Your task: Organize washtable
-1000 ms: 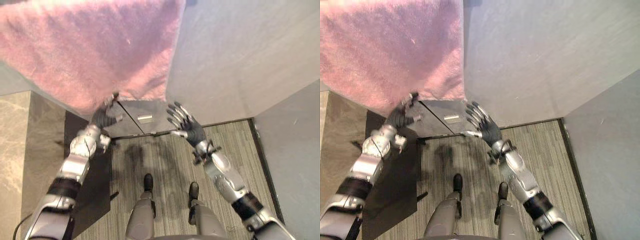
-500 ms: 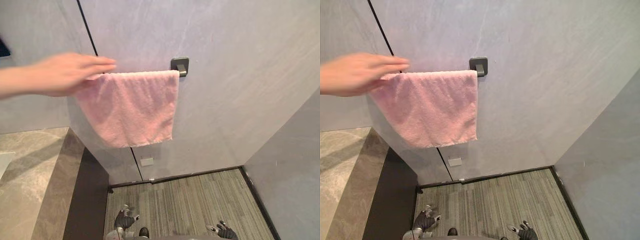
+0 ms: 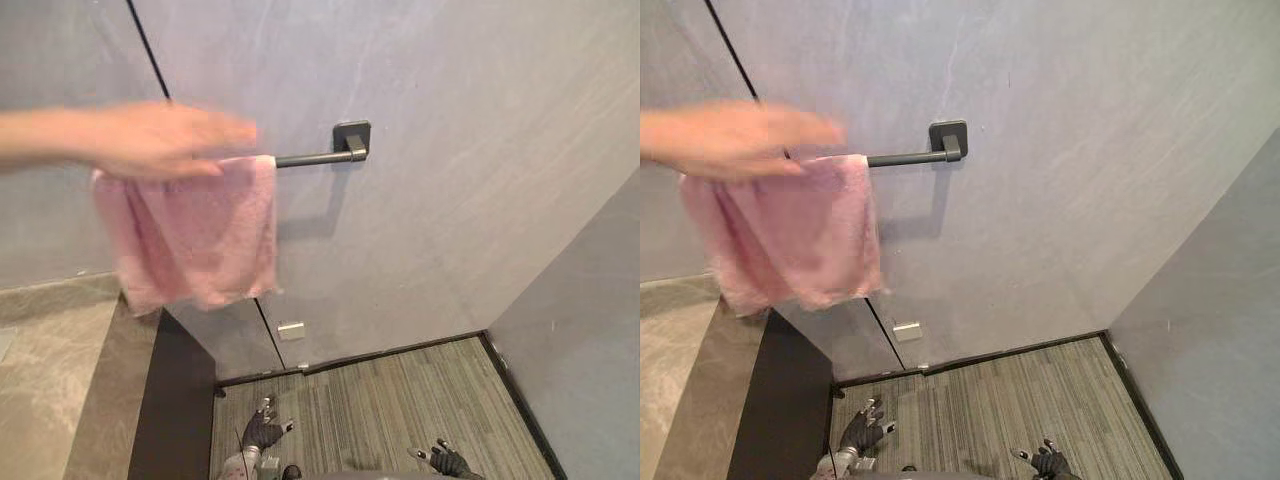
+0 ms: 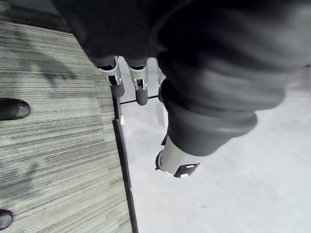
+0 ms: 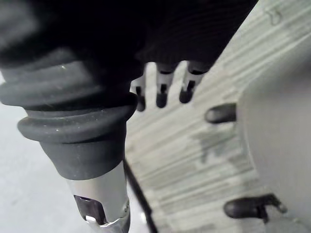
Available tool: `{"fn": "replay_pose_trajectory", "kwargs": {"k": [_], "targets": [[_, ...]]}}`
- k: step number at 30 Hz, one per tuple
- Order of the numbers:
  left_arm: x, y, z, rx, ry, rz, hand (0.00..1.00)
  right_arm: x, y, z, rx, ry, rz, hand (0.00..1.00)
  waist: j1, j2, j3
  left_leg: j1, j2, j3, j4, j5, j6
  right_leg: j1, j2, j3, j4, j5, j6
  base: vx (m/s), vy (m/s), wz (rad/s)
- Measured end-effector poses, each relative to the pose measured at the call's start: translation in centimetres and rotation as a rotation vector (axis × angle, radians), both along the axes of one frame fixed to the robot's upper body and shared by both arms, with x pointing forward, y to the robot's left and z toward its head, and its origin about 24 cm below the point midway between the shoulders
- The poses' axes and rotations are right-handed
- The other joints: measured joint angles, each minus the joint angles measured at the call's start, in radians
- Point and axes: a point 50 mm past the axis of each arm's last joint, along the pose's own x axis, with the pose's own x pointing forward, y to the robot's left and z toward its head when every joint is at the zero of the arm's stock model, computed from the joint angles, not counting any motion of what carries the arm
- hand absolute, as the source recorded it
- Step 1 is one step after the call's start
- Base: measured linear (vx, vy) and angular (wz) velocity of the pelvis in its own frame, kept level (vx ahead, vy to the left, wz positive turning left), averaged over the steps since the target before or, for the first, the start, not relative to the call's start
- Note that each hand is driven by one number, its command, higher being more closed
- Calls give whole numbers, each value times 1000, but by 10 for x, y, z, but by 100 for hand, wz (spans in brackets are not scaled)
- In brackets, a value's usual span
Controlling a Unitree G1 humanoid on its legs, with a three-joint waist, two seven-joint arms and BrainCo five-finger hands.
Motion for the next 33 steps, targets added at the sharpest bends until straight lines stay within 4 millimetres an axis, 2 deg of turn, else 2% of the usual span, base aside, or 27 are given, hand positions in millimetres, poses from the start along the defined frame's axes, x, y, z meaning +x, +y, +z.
{"fn": "replay_pose_trajectory", "kwargs": {"k": [4,10,13,15,16,18,21,23,24,26,27,29,31,33], "targets": [[9,2,8,0,-51,3,0,13,4,3,9,-32,7,0,-13,0,1,5,-1,-1,0,0,0,2,-1,0,-1,0,0,40,-7,-2],[15,-1,17,-20,-103,3,0,14,9,3,16,-40,40,0,-14,0,7,16,0,0,0,-2,2,2,-1,2,6,-3,0,-54,-2,-3],[16,2,29,-15,-159,18,0,28,16,18,32,-168,68,0,-15,-1,16,13,1,1,-1,-6,-3,-2,-1,3,5,-11,-1,-82,2,-1],[23,9,45,23,-238,47,0,53,21,44,50,-364,72,0,-14,-1,20,9,4,4,0,-8,0,-9,-1,4,6,-11,-1,-66,0,0],[25,10,50,36,-263,54,0,59,22,52,54,-415,73,0,-13,-1,20,6,4,5,0,-8,0,-12,-1,3,6,-11,-1,-43,-2,1],[31,18,72,89,-364,89,0,84,30,87,85,-620,88,0,-13,-2,23,-11,4,8,4,-8,0,-25,-1,0,5,-10,-1,0,0,0],[37,23,106,220,-522,89,0,103,47,144,170,-926,145,0,-12,-11,38,-30,10,-4,29,-12,3,-19,-5,-25,8,-4,0,60,-23,17],[40,25,121,258,-600,108,0,107,56,165,207,-1030,178,0,-11,-17,50,-48,13,-15,59,-20,5,-16,-6,-37,17,-5,-1,66,-18,24],[41,30,133,284,-657,158,0,109,65,183,239,-1119,210,0,-10,-20,71,-64,15,-32,84,-30,2,-14,-11,-58,26,-8,-4,54,-11,27],[41,37,145,311,-709,229,0,109,72,200,266,-1191,233,0,-8,-20,93,-82,18,-51,107,-39,1,-16,-11,-78,38,-16,-7,31,-18,33],[38,46,154,353,-745,320,0,108,79,213,290,-1253,253,0,0,-18,116,-86,18,-66,114,-41,0,-16,-12,-96,59,-34,-8,13,-28,37],[34,57,163,394,-776,417,0,105,82,221,307,-1298,258,0,15,-15,133,-96,17,-89,128,-47,-1,-16,-14,-119,82,-52,-11,7,-28,42],[21,72,172,485,-787,533,0,103,87,225,325,-1316,269,0,19,-15,136,-108,15,-117,137,-50,-2,-18,-19,-151,109,-75,-13,14,-28,46],[3,90,183,612,-796,664,0,102,92,226,347,-1317,279,0,42,-15,137,-116,11,-142,142,-52,-4,-19,-24,-178,135,-99,-14,23,-25,37]]}}
